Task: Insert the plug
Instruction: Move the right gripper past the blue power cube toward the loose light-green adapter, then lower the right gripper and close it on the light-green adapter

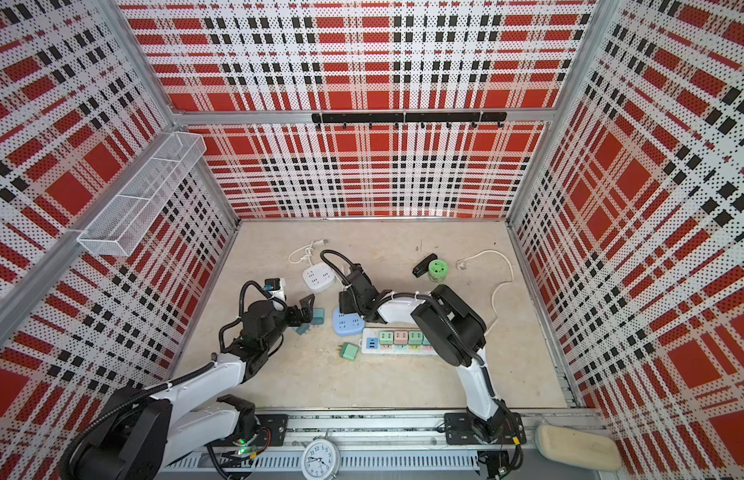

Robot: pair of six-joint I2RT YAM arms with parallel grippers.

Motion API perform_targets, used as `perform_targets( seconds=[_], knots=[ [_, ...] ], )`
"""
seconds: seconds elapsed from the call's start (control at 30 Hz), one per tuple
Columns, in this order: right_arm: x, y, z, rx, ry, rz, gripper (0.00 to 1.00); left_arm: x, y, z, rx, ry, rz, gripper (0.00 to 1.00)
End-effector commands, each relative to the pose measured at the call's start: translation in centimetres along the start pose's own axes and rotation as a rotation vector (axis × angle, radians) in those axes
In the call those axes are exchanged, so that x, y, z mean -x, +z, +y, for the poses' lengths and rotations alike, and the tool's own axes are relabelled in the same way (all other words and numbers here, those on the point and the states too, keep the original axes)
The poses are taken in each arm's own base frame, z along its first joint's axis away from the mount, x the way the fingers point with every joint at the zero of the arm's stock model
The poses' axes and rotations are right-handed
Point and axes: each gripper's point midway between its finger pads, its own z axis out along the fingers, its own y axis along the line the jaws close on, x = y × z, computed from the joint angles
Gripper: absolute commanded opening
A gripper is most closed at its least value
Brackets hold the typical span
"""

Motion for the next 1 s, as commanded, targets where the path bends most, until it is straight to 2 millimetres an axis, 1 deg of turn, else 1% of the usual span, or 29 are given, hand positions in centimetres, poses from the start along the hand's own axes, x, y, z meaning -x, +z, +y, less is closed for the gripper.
perform_targets(
  seconds=[0.0, 0.1, 0.17, 0.2, 0.23, 0.27, 0.33, 0.43, 0.53, 0.6, 0.7, 0.77, 0.87, 0.9, 0.97],
  knots=[
    [3.9, -3.1, 1.3, 0.032, 0.013, -0.137, 0.68, 0.5, -0.1, -0.1, -0.01, -0.022, -0.028, 0.99],
    [5.2, -5.2, 1.5, 0.029, -0.043, -0.161, 0.7, 0.5, -0.2, -0.1, -0.012, -0.027, -0.029, 0.99],
    [5.7, -6.8, 2.4, 0.037, -0.099, -0.164, 0.7, 0.5, -0.3, -0.1, -0.016, -0.032, -0.033, 0.99],
    [5.6, -7.7, 3.0, 0.045, -0.138, -0.166, 0.7, 0.8, -0.3, 0.7, 0.008, -0.044, -0.043, 0.99],
    [5.5, -8.6, 3.6, 0.053, -0.196, -0.172, 0.71, 0.8, -0.4, 0.9, 0.012, -0.051, -0.045, 0.99],
    [5.1, -9.4, 4.2, 0.056, -0.242, -0.172, 0.71, 0.8, -0.4, 1.0, 0.014, -0.055, -0.045, 0.99],
    [3.6, -10.6, 5.3, 0.069, -0.342, -0.15, 0.72, 0.8, -0.5, 1.1, 0.019, -0.06, -0.048, 0.99],
    [0.8, -11.5, 6.1, 0.069, -0.423, -0.085, 0.7, 0.9, -0.5, 1.3, 0.024, -0.064, -0.053, 0.99],
    [-2.1, -11.5, 6.5, 0.072, -0.446, -0.017, 0.65, 0.9, -0.5, 1.2, 0.02, -0.063, -0.053, 0.99],
    [-3.7, -11.3, 6.4, 0.068, -0.424, 0.023, 0.59, 1.0, -0.6, 1.3, 0.026, -0.065, -0.058, 0.99],
    [-5.8, -10.5, 5.9, 0.071, -0.37, 0.095, 0.4, 1.1, -0.9, 2.2, 0.067, -0.087, -0.075, 0.99],
    [-7.0, -9.8, 5.4, 0.057, -0.357, 0.131, 0.31, 1.2, -1.2, 2.9, 0.09, -0.11, -0.088, 0.99],
    [-8.0, -8.8, 4.2, -0.009, -0.369, 0.189, 0.19, 1.2, -1.5, 3.3, 0.095, -0.13, -0.098, 0.99],
    [-8.2, -8.6, 3.9, -0.025, -0.373, 0.202, 0.17, 1.2, -1.5, 3.4, 0.095, -0.132, -0.098, 0.99],
    [-8.6, -8.2, 3.8, -0.033, -0.379, 0.216, 0.16, 1.2, -1.5, 3.4, 0.092, -0.133, -0.1, 0.99]
  ],
)
